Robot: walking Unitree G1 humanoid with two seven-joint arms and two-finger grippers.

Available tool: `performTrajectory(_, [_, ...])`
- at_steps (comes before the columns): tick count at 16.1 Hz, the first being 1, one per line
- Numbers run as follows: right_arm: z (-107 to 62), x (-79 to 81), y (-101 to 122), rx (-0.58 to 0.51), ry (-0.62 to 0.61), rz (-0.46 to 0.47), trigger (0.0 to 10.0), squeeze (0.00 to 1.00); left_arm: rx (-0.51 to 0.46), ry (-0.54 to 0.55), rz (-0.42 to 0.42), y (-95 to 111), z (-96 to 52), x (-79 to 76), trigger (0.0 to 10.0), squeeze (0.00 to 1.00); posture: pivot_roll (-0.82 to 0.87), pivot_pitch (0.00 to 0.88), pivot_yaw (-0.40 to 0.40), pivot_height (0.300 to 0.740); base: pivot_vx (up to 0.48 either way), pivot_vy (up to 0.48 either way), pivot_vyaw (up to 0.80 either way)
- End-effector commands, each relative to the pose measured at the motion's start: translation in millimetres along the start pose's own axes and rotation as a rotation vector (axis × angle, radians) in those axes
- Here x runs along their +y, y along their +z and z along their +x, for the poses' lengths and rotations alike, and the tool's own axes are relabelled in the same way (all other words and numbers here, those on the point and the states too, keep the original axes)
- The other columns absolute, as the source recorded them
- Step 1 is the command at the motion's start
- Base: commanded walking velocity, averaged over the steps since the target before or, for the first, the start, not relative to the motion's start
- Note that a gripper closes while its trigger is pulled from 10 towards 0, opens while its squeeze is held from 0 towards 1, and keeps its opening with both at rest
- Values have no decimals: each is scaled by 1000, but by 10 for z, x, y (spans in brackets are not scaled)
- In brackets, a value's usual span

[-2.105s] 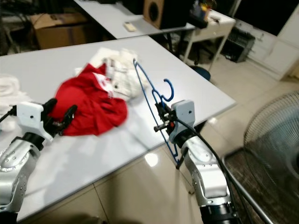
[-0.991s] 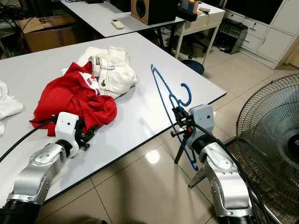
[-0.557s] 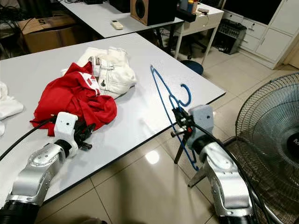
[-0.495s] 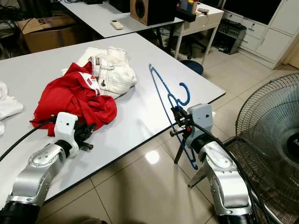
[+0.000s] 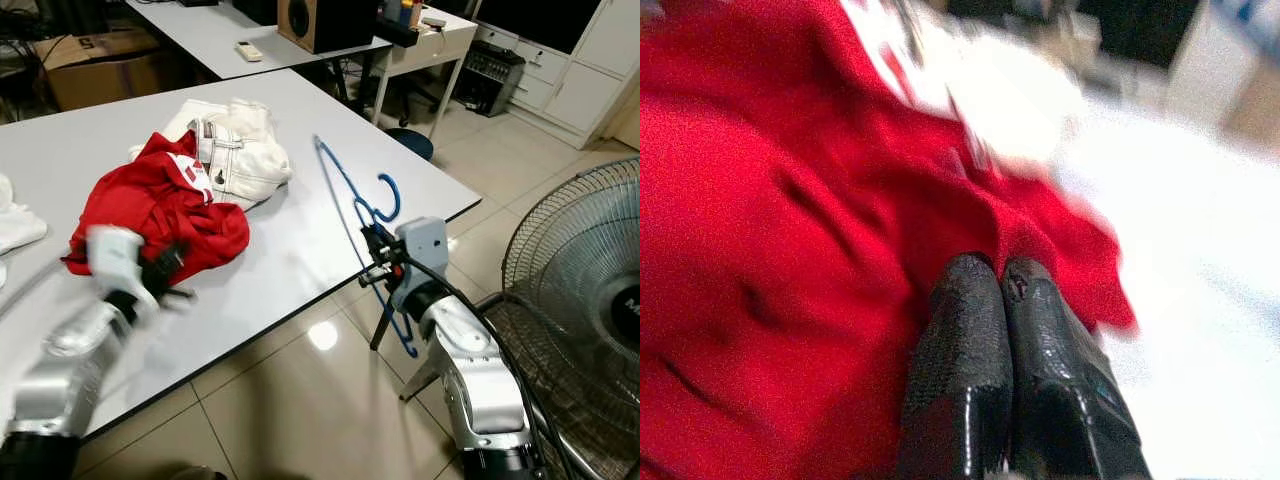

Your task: Hang hanger

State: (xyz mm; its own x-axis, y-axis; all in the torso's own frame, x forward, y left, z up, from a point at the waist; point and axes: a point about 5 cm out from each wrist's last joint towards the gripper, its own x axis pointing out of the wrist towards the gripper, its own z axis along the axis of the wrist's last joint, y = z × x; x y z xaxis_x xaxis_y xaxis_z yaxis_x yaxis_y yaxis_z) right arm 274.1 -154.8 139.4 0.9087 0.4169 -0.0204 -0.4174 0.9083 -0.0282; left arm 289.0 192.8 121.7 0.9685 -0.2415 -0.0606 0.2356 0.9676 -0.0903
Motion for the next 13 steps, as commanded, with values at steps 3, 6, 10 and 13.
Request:
performTrajectory(3, [-7,-22,78,-47,27,5,10000,0,-282,18,-117,673,91,164,0,0,-43,0,-64,740,0,0,0])
performTrajectory(6, [-24,-49,172,-96,77,24,10000,0,-494,-47,-195,1270,99,261,0,0,-42,0,-51,740,0,0,0])
performTrajectory(10, [-95,52,201,-108,209,5,10000,0,-721,-209,-225,1883,2,224,0,0,-49,0,-39,740,0,0,0])
performTrajectory(13, [-74,123,204,-123,235,20,10000,0,-595,-162,-142,1798,124,223,0,0,-43,0,-37,740,0,0,0])
